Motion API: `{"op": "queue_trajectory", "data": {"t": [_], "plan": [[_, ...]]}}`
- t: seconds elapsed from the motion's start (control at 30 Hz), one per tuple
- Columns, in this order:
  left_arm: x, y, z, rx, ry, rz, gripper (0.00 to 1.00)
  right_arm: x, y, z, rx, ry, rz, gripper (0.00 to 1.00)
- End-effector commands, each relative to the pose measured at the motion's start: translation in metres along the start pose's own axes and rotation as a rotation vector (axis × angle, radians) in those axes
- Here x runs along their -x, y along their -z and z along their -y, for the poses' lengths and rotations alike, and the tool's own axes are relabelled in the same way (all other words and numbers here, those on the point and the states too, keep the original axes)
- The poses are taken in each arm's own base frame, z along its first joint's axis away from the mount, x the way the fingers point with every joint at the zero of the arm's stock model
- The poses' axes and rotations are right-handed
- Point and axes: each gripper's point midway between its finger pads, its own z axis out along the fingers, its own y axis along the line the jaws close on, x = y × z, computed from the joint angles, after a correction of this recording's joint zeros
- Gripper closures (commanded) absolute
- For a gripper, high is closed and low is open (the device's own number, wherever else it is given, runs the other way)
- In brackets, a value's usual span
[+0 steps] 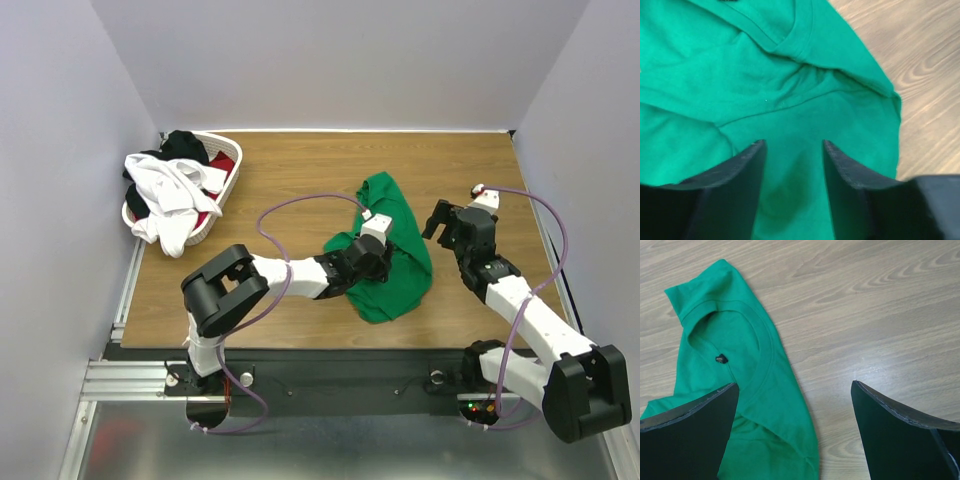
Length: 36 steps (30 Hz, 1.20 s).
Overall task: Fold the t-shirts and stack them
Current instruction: Flatten the tshirt out
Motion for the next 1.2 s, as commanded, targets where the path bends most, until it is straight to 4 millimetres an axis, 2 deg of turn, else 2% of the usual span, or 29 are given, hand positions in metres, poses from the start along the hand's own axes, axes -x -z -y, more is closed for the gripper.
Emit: {"op": "queue_trajectory", "data": {"t": [0.0, 0.2, 0.23, 0.27, 0.47, 0.6, 0.7, 0.93, 1.17], "plan": [[0.018, -0.006, 0.007, 0.003, -0.006, 0.044, 0.50, 0.029, 0.001, -0.006, 0.001, -0.034, 0.069, 0.00], [0.025, -0.002, -0.006, 0.066, -0.034, 0.073, 0.76, 0.025, 0.000, -0.009, 0.019, -0.033, 0.052, 0.00], [0.027, -0.002, -0.009, 0.082, -0.039, 0.079, 0.85, 0.023, -0.002, -0.011, 0.024, -0.034, 0.041, 0.00], [0.026, -0.003, -0.014, 0.102, -0.047, 0.074, 1.00, 0.020, -0.003, -0.012, 0.030, -0.032, 0.030, 0.00], [0.020, -0.007, -0.047, 0.177, -0.039, 0.057, 1.00, -0.009, -0.012, -0.029, 0.114, -0.034, -0.084, 0.00], [0.018, -0.005, -0.060, 0.186, -0.010, 0.053, 1.00, -0.034, -0.018, -0.043, 0.184, -0.028, -0.187, 0.00], [0.019, -0.003, -0.061, 0.178, -0.002, 0.057, 1.00, -0.048, -0.021, -0.049, 0.218, -0.018, -0.239, 0.02], [0.012, -0.007, -0.055, 0.143, 0.022, 0.031, 1.00, -0.059, -0.024, -0.059, 0.276, 0.005, -0.295, 0.07], [0.022, 0.007, -0.050, 0.116, 0.076, 0.057, 0.98, -0.078, -0.029, -0.067, 0.312, 0.030, -0.365, 0.15]]}}
